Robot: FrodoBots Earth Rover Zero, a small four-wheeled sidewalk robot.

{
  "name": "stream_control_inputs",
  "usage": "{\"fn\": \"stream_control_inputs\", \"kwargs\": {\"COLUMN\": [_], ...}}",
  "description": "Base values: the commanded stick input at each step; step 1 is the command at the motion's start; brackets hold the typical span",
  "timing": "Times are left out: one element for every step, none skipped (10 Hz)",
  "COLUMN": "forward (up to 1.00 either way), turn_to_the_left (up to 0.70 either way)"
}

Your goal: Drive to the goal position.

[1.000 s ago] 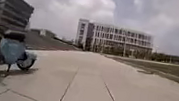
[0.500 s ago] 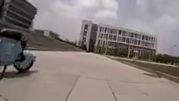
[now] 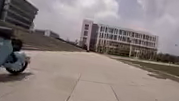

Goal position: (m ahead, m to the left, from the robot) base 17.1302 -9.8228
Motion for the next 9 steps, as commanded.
{"fn": "stream_control_inputs", "kwargs": {"forward": [0.50,0.50,0.50,0.50,0.50,0.50,0.50,0.50,0.50], "turn_to_the_left": [0.48,0.34,-0.02,-0.02,-0.02,-0.02,-0.02,-0.02,-0.02]}}
